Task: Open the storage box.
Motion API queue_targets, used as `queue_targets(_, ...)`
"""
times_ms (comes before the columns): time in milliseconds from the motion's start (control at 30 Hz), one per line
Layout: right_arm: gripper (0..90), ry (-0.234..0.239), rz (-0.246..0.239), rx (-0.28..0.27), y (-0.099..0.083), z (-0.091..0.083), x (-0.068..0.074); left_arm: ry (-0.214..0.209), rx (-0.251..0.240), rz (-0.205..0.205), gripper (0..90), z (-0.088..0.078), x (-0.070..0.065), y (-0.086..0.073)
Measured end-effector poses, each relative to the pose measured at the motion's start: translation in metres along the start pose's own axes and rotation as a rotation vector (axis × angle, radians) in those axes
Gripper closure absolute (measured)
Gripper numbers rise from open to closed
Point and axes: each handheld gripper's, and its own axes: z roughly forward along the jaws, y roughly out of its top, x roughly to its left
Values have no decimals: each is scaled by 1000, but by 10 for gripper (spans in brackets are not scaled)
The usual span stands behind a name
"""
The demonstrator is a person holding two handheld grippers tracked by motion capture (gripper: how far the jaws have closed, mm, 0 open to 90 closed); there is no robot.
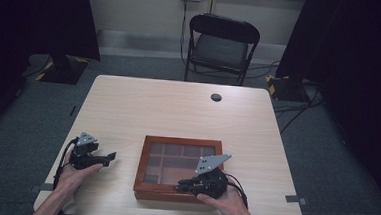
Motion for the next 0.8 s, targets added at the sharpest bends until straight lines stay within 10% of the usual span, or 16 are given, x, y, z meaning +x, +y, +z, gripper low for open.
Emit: queue_targets(800,827,-6,-12,-19,21,-16,-1,-293,-96,106,166,-15,-54,13)
